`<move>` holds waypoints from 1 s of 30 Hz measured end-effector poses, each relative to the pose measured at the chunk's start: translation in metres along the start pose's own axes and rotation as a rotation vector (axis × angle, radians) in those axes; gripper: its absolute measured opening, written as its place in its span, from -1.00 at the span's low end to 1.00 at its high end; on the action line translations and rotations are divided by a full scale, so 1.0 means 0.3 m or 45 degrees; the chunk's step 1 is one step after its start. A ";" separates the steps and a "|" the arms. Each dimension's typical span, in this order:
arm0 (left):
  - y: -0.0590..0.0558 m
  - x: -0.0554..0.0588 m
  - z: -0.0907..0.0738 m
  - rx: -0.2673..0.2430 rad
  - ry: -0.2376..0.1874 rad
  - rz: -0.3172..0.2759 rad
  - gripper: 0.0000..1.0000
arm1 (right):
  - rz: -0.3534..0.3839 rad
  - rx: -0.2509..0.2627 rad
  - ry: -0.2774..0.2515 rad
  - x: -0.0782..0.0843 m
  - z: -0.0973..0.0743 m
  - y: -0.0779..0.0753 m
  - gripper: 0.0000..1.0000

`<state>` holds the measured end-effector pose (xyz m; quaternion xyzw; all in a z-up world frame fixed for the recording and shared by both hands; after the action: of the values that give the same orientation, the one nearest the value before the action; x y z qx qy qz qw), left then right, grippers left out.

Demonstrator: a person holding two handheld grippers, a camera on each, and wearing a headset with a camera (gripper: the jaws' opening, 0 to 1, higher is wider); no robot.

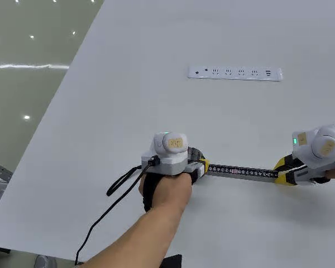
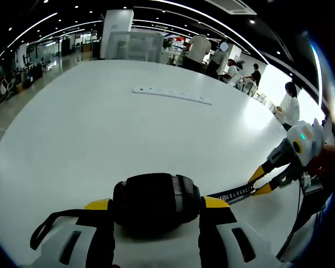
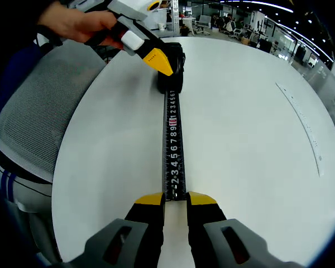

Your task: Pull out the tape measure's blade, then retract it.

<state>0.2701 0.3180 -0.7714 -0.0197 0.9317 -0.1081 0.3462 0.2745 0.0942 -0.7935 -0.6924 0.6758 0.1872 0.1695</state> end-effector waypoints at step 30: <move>-0.001 0.000 -0.002 0.006 0.001 -0.004 0.14 | -0.021 -0.015 -0.037 -0.095 0.054 -0.006 -0.79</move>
<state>0.2697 0.3176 -0.7711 -0.0204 0.9315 -0.1110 0.3458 0.2754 0.1269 -0.7938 -0.6963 0.6663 0.1998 0.1768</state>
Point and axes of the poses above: the centre of the closed fingertips' face, and the gripper's own axes: z roughly forward along the fingers, y roughly to its left, x roughly out of its underside, the point moved 3 cm from there along -z, roughly backward along the fingers, and after that the axes turned 2 degrees about -z, right-handed, at the moved point
